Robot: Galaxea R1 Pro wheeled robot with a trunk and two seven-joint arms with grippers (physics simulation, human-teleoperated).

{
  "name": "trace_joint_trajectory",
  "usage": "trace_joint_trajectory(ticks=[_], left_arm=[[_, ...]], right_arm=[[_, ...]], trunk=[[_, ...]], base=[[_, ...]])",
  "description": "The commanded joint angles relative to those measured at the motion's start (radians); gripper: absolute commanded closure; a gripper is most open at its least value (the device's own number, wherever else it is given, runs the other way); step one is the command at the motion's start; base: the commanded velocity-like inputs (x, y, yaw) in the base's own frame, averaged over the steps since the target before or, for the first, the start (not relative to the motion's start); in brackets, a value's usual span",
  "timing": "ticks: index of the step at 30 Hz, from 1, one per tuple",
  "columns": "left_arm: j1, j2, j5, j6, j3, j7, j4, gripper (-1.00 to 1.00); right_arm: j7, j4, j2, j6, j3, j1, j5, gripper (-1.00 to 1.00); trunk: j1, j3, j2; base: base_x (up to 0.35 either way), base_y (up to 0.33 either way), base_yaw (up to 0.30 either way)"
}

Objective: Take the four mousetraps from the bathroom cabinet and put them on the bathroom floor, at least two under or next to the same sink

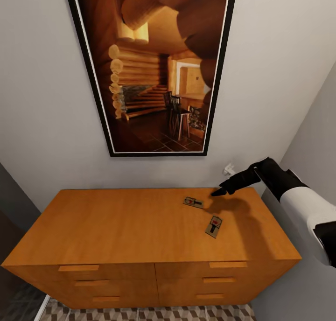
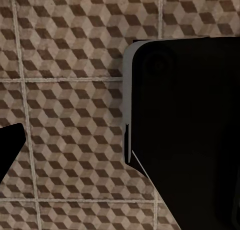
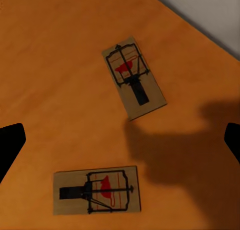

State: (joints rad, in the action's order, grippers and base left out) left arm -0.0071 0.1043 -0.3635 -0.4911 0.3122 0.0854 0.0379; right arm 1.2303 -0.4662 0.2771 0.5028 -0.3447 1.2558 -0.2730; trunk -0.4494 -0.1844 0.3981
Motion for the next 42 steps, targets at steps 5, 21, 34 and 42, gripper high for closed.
trace_joint_trajectory(ticks=[5, 21, 34, 42], left_arm=[[-0.001, 0.000, -0.011, -0.004, 0.004, 0.008, 0.002, -1.00], [-0.001, 0.000, -0.011, -0.004, 0.004, 0.008, 0.002, -1.00], [0.000, -0.001, -0.012, -0.004, 0.003, 0.007, 0.003, -1.00], [0.092, -0.021, -0.012, -0.003, 0.003, -0.002, 0.005, -1.00]], right_arm=[[0.003, 0.004, -0.002, -0.015, -0.002, 0.001, -0.003, -1.00], [0.003, 0.009, -0.002, -0.020, -0.002, 0.000, -0.003, -1.00], [0.003, 0.041, -0.003, -0.021, -0.002, 0.001, -0.003, -1.00], [0.002, 0.041, -0.004, -0.021, -0.002, 0.000, -0.003, -1.00]], trunk=[[-0.001, -0.002, 0.002], [-0.001, -0.002, 0.002], [-0.001, -0.002, 0.002], [-0.001, -0.002, 0.002]], base=[[0.000, 0.000, 0.000], [0.116, 0.000, 0.000], [0.007, 0.000, 0.000], [0.000, 0.000, 0.000]])
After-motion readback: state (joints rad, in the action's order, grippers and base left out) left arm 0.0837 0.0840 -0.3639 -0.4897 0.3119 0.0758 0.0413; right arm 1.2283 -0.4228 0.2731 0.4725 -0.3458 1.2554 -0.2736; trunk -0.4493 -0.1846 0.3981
